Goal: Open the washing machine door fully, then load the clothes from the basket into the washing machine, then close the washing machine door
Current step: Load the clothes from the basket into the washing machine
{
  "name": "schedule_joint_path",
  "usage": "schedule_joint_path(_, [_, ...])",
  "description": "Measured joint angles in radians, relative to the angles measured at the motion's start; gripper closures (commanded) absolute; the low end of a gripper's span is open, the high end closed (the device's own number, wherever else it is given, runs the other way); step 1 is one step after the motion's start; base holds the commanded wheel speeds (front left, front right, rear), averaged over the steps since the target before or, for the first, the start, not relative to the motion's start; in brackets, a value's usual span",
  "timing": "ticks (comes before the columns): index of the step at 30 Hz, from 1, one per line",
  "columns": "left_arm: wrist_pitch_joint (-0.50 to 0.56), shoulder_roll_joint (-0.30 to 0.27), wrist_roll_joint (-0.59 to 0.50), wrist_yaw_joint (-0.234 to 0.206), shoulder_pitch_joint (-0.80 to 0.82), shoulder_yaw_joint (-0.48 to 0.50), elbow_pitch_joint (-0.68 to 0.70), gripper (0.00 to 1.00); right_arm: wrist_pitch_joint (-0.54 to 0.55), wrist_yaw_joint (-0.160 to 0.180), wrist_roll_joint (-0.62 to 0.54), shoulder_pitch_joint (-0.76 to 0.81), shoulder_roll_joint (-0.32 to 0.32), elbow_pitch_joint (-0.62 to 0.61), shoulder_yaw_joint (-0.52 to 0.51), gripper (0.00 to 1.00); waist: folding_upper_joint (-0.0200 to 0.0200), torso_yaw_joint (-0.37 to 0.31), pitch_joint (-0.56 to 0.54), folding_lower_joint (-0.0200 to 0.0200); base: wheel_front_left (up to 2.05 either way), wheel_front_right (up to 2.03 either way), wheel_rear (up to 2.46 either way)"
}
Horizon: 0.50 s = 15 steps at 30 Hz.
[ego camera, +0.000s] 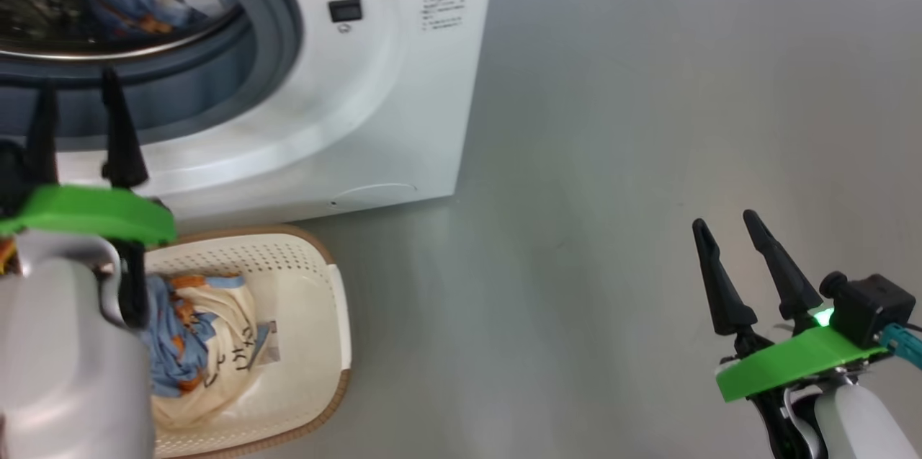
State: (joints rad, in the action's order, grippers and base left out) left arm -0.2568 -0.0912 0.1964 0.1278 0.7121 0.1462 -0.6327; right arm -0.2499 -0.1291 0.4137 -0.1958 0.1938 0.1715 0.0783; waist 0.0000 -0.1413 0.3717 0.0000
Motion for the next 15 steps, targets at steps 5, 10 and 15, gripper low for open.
schedule_joint_path(5, [0.0,0.009,-0.018,0.0,-0.113,-0.005,0.066,0.0,0.0,0.0,0.0,0.053,0.007,0.002,-0.02,0.0,0.0,0.024,-0.036,0.0,0.0,0.0,0.0])
schedule_joint_path(10, [0.0,0.03,-0.033,0.0,-0.239,-0.017,0.124,0.0,0.0,0.0,0.0,0.096,0.02,0.003,-0.029,0.0,0.0,0.046,-0.082,0.0,0.0,0.0,0.0])
schedule_joint_path(15, [0.0,0.03,-0.031,0.0,-0.351,-0.021,0.17,0.0,0.0,0.0,0.0,0.145,0.03,0.004,-0.034,0.0,0.0,0.066,-0.134,0.0,0.0,0.0,0.0])
